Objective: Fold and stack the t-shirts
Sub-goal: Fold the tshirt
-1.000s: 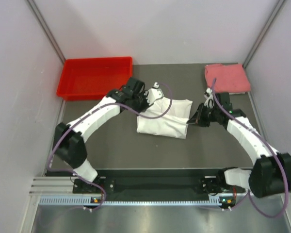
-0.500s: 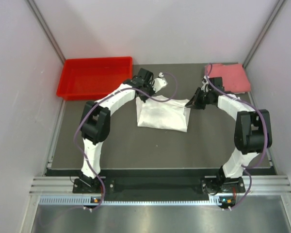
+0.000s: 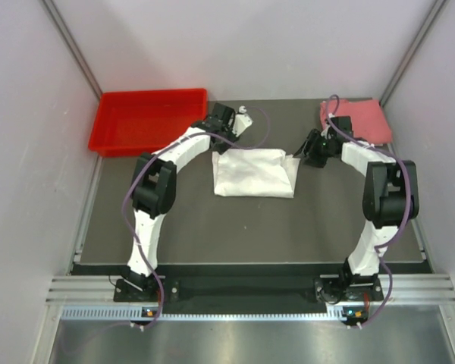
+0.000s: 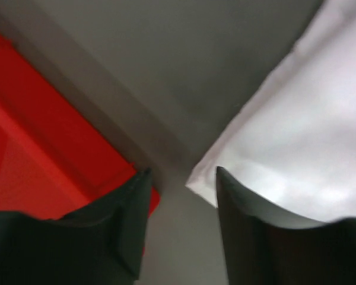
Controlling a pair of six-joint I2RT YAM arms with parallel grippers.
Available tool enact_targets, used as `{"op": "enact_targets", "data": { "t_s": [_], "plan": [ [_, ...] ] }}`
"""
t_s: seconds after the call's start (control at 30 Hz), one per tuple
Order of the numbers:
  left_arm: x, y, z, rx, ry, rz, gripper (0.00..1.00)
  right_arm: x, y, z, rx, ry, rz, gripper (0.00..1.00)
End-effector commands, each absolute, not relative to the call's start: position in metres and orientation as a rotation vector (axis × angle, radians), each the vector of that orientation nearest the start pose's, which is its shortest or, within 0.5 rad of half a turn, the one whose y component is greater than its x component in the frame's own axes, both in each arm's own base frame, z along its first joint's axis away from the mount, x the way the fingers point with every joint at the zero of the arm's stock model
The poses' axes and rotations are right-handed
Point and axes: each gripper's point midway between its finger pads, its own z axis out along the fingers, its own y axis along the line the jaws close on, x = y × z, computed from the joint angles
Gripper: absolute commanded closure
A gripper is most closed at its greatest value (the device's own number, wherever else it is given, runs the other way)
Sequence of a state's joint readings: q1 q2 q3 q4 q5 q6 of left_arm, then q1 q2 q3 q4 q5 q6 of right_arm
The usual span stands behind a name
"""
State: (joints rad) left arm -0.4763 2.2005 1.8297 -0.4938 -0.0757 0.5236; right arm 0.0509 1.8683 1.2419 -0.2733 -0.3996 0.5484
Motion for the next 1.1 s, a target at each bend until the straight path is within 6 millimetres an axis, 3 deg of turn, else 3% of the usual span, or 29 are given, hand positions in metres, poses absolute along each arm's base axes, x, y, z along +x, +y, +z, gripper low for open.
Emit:
{"op": "enact_targets", "data": {
  "t_s": [0.0, 0.03, 0.1, 0.13, 0.17, 0.23, 0.3, 0.4, 0.53, 0.67, 0.8, 0.83, 0.97, 1.07],
  "plan": [
    [0.531, -0.206, 0.123, 0.934, 2.152, 0.155, 0.44, 0.460, 0.095, 0.108, 0.385, 2.366, 0.669, 0.45],
    [0.524, -0.206, 0.138, 0.909, 2.139, 0.113, 0.44, 0.457, 0.090, 0.123, 0.376, 2.330, 0.625, 0.42],
    [0.521, -0.195, 0.152, 0.796, 2.143, 0.032, 0.40, 0.439, 0.084, 0.115, 0.376, 2.356, 0.573, 0.31],
    [0.507, -0.191, 0.154, 0.772, 2.153, -0.036, 0.36, 0.432, 0.086, 0.120, 0.361, 2.347, 0.587, 0.26],
    [0.502, -0.185, 0.154, 0.739, 2.162, -0.106, 0.36, 0.428, 0.092, 0.118, 0.339, 2.347, 0.612, 0.00],
    [0.484, -0.180, 0.142, 0.685, 2.200, -0.185, 0.34, 0.414, 0.101, 0.104, 0.319, 2.385, 0.650, 0.00],
    [0.473, -0.186, 0.131, 0.685, 2.213, -0.247, 0.25, 0.411, 0.111, 0.098, 0.289, 2.398, 0.656, 0.00],
    [0.464, -0.188, 0.110, 0.671, 2.280, -0.290, 0.25, 0.413, 0.124, 0.090, 0.269, 2.412, 0.661, 0.00],
    [0.462, -0.195, 0.087, 0.665, 2.343, -0.343, 0.25, 0.413, 0.146, 0.084, 0.201, 2.437, 0.659, 0.00],
    [0.462, -0.210, 0.082, 0.668, 2.355, -0.447, 0.25, 0.416, 0.150, 0.071, 0.214, 2.450, 0.679, 0.00],
    [0.475, -0.217, 0.075, 0.636, 2.368, -0.469, 0.24, 0.426, 0.156, 0.054, 0.210, 2.486, 0.693, 0.00],
    [0.476, -0.218, 0.064, 0.638, 2.390, -0.471, 0.24, 0.428, 0.156, 0.051, 0.210, 2.489, 0.688, 0.00],
    [0.479, -0.226, 0.053, 0.648, 2.406, -0.489, 0.25, 0.433, 0.159, 0.042, 0.212, 2.479, 0.687, 0.00],
    [0.476, -0.234, 0.047, 0.674, 2.409, -0.518, 0.27, 0.436, 0.165, 0.040, 0.209, 2.471, 0.735, 0.13]
  ]
}}
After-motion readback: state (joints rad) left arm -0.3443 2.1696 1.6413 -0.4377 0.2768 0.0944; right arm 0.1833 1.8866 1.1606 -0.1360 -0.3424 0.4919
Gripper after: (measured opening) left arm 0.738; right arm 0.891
